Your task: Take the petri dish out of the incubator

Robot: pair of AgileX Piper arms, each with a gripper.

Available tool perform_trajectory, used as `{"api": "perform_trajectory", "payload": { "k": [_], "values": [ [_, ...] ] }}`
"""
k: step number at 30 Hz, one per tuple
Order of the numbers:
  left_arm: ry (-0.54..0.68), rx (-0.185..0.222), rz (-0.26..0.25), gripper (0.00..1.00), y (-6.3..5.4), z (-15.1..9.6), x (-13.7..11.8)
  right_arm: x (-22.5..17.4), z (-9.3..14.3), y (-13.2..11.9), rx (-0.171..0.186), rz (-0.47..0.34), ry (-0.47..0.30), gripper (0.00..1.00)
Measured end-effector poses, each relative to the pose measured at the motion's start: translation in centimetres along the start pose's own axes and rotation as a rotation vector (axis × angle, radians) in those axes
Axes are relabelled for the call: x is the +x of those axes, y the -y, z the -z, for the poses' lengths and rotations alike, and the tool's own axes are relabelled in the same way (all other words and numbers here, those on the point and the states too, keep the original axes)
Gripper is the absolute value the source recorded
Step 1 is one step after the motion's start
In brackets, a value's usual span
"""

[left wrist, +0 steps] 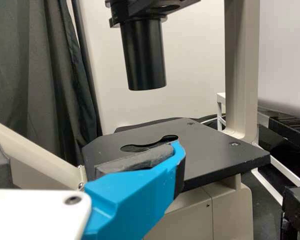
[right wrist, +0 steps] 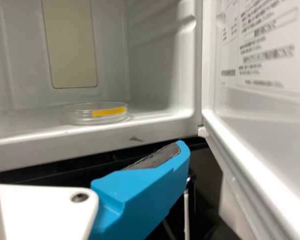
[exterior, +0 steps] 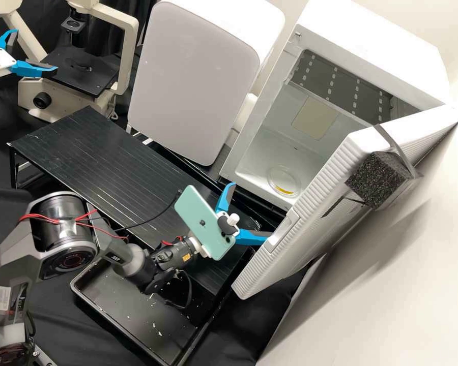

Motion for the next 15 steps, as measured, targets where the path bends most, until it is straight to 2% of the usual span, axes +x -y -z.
{"api": "perform_trajectory", "payload": {
  "k": [6,15],
  "values": [
    [0.000,0.000,0.000,1.00,0.0,0.0,0.0,2.5,0.3,-0.7,-0.014,-0.008,-0.001,1.00],
    [0.000,0.000,0.000,1.00,0.0,0.0,0.0,6.2,-0.1,0.3,-0.023,0.042,0.046,1.00]
  ]
}}
